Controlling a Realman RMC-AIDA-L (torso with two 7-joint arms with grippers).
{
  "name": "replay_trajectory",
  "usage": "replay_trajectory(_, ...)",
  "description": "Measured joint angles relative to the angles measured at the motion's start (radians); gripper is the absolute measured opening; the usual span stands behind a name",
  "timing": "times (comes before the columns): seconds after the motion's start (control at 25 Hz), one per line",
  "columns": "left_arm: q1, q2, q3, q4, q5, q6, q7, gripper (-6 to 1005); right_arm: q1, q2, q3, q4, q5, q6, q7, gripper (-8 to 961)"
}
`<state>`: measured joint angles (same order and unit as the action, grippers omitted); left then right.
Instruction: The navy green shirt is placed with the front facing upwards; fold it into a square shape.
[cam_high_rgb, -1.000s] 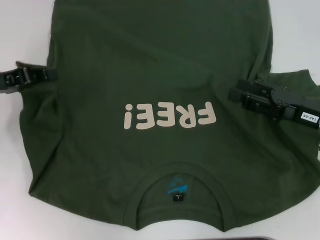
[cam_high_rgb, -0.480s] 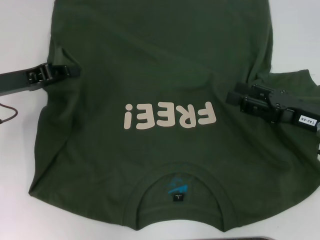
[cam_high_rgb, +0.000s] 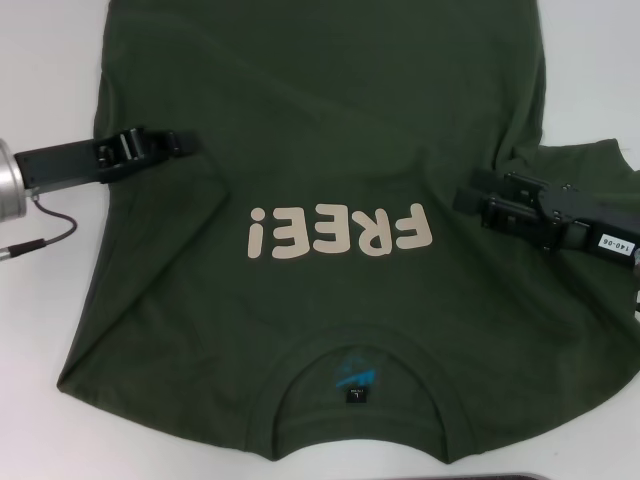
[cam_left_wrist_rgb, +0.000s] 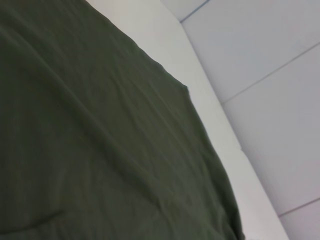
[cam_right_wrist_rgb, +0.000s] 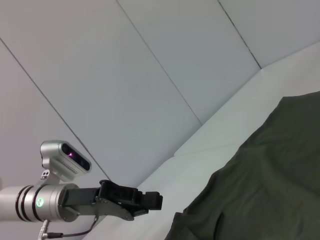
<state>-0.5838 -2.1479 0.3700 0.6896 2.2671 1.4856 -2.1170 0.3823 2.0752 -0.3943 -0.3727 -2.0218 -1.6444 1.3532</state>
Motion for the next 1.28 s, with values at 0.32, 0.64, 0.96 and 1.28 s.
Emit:
replay_trajectory(0.32, 0.005, 0.001, -0.002, -0.021, -0.072, 0.009, 0.124, 90, -0.001, 0.0, 0.004, 0.0, 0.0, 0.0, 0.001, 703)
replay_trajectory(0.64, 0.045, 0.003, -0.001, -0.012, -0.095, -0.017, 0.27, 354, -0.004, 0.0, 0.005, 0.002, 0.002, 0.001, 0.006, 703)
replay_trajectory(0.96, 0.097, 0.009, 0.0, 0.007, -0.092, -0.029, 0.371, 708, -0.003, 0.0, 0.005, 0.002, 0.004, 0.008, 0.008, 703)
replay_trajectory(1.28, 0.127, 0.013, 0.005, 0.041, -0.02, -0.014, 0.373, 877, -0.005, 0.0, 0.008, 0.006, 0.005, 0.008, 0.009, 704)
